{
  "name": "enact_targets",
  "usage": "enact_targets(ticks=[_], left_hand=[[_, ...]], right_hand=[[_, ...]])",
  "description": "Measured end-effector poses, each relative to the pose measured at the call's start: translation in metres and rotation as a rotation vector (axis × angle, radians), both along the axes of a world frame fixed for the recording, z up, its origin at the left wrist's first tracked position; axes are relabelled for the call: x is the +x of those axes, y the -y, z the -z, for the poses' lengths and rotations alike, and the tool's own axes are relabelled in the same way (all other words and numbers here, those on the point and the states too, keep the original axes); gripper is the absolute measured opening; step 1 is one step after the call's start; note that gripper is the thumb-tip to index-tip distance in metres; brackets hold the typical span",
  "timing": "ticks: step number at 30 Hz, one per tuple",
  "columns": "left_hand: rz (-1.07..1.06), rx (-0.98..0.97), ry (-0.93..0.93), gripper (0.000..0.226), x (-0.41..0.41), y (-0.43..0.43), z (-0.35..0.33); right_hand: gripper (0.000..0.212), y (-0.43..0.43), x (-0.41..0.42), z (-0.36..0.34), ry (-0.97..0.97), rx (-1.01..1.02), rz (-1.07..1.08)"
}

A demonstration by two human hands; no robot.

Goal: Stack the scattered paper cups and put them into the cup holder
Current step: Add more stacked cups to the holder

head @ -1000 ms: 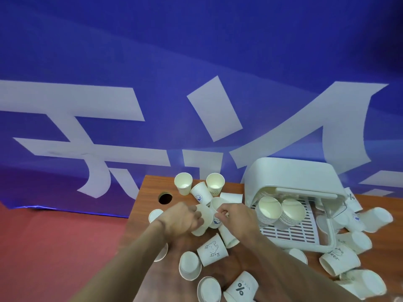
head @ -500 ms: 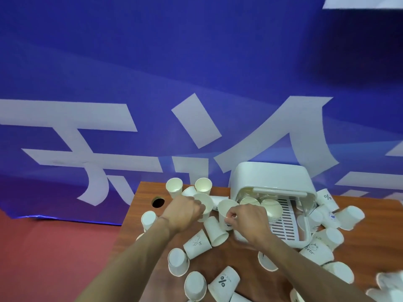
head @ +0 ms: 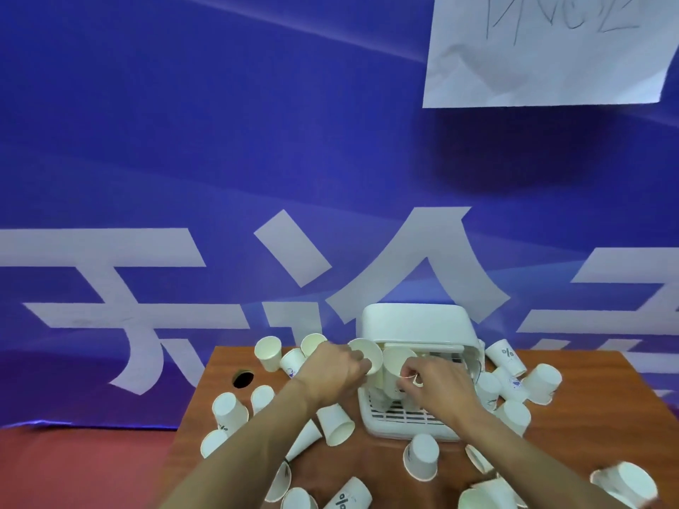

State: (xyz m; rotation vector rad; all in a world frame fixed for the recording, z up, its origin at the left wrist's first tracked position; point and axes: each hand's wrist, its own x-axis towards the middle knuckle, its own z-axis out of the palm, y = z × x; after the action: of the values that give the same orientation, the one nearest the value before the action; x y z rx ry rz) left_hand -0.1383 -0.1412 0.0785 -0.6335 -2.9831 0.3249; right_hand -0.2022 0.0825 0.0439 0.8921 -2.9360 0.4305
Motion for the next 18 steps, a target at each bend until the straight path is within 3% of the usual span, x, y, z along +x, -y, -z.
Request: enact_targets(ticks=[3, 8, 12, 18], left_hand=[[0.019, 0.026, -0.044, 0.031, -0.01, -0.015, -0.002], [0.039, 0.093, -0.106, 0.028, -0.017, -0.033, 0.008], [0.081, 0.058, -0.068, 0.019, -0.009, -0.036, 0.029], [0.062, 0.062, -0.123, 0.023, -0.004, -0.031, 0.047]], right_hand=[[0.018, -0.016, -0.007, -0.002, -0.032, -0.05, 0.016], [0.004, -0.043, -0.011, 0.017, 0.073, -0.228, 0.091], [0.011, -0.064, -0.01, 0.04, 0.102, -0.287, 0.159], [0.012, -0.075, -0.003, 0.056, 0.056, -0.286, 0.106]])
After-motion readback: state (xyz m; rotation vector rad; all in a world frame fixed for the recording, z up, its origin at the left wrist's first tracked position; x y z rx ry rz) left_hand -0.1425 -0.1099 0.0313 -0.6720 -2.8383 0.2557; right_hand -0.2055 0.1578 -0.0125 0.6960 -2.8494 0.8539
